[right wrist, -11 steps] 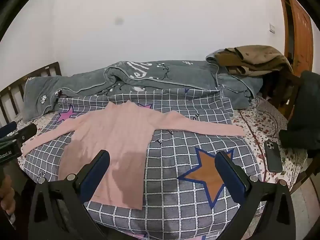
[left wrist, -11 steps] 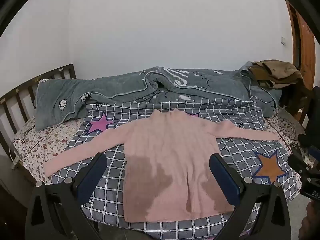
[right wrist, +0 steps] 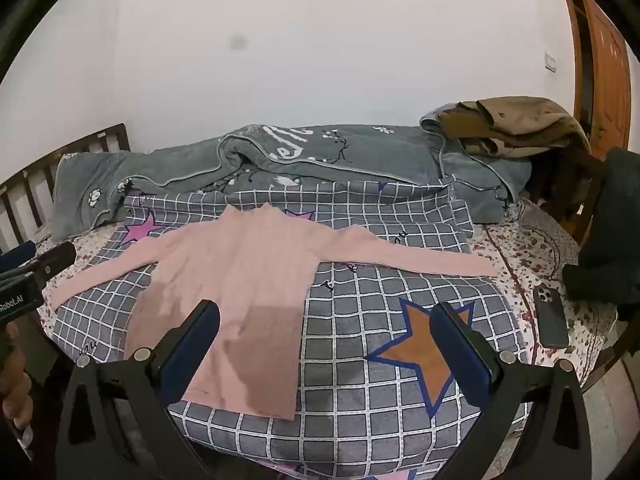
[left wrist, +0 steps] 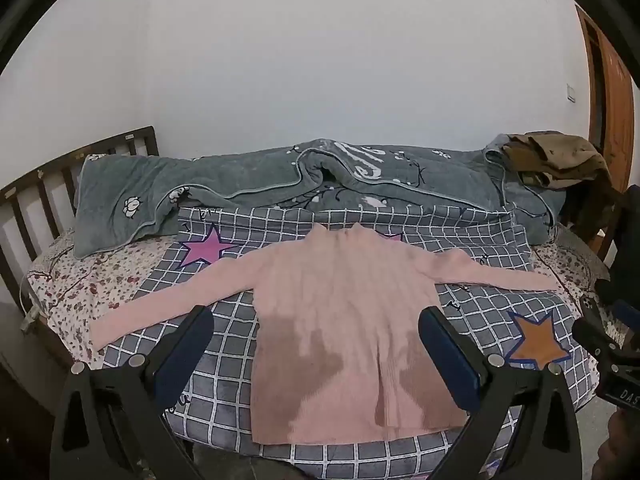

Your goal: Fold small clothes

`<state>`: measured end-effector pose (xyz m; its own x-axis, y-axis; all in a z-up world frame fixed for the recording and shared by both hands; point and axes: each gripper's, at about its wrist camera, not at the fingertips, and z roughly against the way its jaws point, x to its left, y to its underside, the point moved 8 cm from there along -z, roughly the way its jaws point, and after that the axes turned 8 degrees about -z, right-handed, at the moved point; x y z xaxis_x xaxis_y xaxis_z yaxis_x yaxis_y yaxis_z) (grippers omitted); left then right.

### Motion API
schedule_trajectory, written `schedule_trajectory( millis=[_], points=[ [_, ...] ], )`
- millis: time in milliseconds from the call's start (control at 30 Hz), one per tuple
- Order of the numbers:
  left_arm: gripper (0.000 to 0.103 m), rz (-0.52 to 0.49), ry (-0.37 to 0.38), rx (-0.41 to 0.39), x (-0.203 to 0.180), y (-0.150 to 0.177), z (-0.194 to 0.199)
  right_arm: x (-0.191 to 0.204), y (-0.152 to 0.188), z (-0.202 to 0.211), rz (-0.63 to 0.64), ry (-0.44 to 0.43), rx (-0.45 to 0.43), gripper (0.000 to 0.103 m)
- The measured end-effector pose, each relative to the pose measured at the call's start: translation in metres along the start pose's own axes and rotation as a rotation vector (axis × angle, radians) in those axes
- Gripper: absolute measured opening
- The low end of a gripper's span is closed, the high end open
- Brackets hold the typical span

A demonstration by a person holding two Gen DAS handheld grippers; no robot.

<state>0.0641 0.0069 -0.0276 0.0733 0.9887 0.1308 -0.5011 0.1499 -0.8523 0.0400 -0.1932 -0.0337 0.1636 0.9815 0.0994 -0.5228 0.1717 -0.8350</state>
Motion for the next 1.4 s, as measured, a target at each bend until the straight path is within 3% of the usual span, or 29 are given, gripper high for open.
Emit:
schedule_trajectory(
  millis=[300, 1400],
  points=[
    [0.103, 0.0, 0.013, 0.005, -0.001, 0.006, -0.001, -0.039, 0.006, 0.011, -0.016, -0.007, 0.006, 0.103],
    [0.103, 0.029, 0.024, -0.02, 0.005, 0.006, 0.004, -0.026, 0.005, 0.023, 0.002, -0.02, -0.01, 0.103]
  ],
)
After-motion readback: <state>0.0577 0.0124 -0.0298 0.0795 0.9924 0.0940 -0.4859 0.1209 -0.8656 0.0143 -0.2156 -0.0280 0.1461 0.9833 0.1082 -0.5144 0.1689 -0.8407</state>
